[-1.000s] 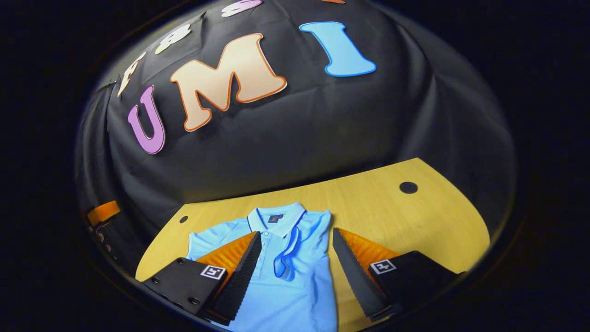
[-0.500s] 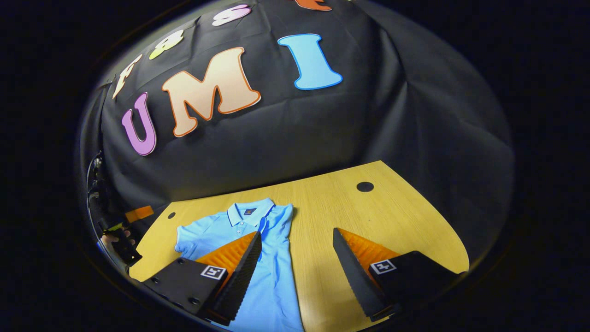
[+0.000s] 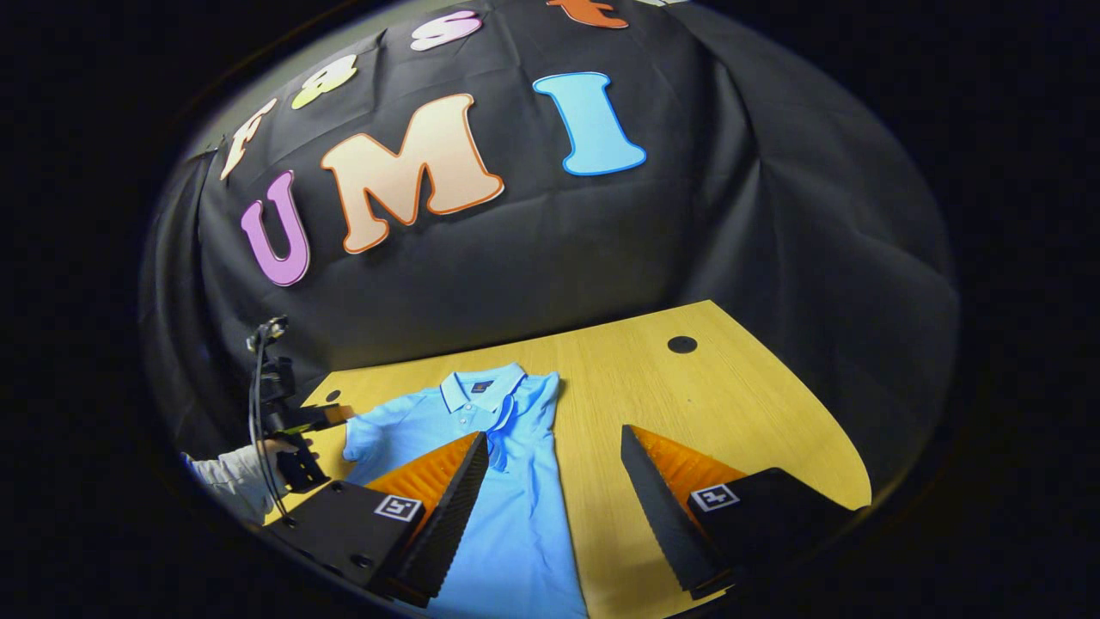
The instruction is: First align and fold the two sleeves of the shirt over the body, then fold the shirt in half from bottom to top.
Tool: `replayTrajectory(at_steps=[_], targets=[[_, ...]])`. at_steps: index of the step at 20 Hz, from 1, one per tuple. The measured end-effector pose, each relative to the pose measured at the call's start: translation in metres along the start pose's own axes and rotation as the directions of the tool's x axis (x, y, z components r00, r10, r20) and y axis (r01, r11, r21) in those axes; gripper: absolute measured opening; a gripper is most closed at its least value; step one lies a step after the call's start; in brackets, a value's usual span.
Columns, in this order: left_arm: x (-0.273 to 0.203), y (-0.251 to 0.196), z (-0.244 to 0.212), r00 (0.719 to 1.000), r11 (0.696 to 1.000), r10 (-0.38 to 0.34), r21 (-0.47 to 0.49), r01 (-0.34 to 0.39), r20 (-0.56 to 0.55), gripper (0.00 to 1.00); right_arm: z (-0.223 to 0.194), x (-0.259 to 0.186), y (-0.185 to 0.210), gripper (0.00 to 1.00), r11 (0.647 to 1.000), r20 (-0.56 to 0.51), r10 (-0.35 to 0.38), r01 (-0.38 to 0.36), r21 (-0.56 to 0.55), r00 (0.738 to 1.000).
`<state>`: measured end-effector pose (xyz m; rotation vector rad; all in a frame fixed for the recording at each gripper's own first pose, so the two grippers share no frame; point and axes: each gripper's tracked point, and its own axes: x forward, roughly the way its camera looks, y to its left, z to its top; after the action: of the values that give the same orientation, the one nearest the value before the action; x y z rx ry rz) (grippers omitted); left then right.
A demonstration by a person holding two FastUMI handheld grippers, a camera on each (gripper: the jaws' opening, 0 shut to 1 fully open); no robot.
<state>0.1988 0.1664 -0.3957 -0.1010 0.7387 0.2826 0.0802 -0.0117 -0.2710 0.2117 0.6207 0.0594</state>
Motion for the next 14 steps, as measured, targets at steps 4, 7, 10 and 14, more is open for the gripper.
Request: replayTrajectory(at_steps=[4,7,10,14], targets=[[0.023,0.004,-0.018,0.998,0.999,0.028,-0.026,-0.03,-0.064,0.95,-0.004,-0.005,-0.002,0.97,1.0,-0.009,-0.011,0.011,-0.015,1.0],[0.028,0.006,-0.033,0.992,0.998,0.052,-0.018,-0.054,-0.118,0.95,-0.001,-0.008,-0.008,0.97,1.0,-0.002,-0.024,0.024,-0.002,1.0],[0.028,0.006,-0.031,0.993,0.998,0.052,-0.019,-0.054,-0.108,0.95,-0.001,-0.011,-0.01,0.97,1.0,0.001,-0.028,0.028,-0.003,1.0],[0.029,-0.005,-0.034,0.992,1.0,0.005,0.011,-0.004,-0.123,0.78,-0.008,-0.012,-0.008,0.97,1.0,-0.01,-0.023,0.023,0.002,1.0]])
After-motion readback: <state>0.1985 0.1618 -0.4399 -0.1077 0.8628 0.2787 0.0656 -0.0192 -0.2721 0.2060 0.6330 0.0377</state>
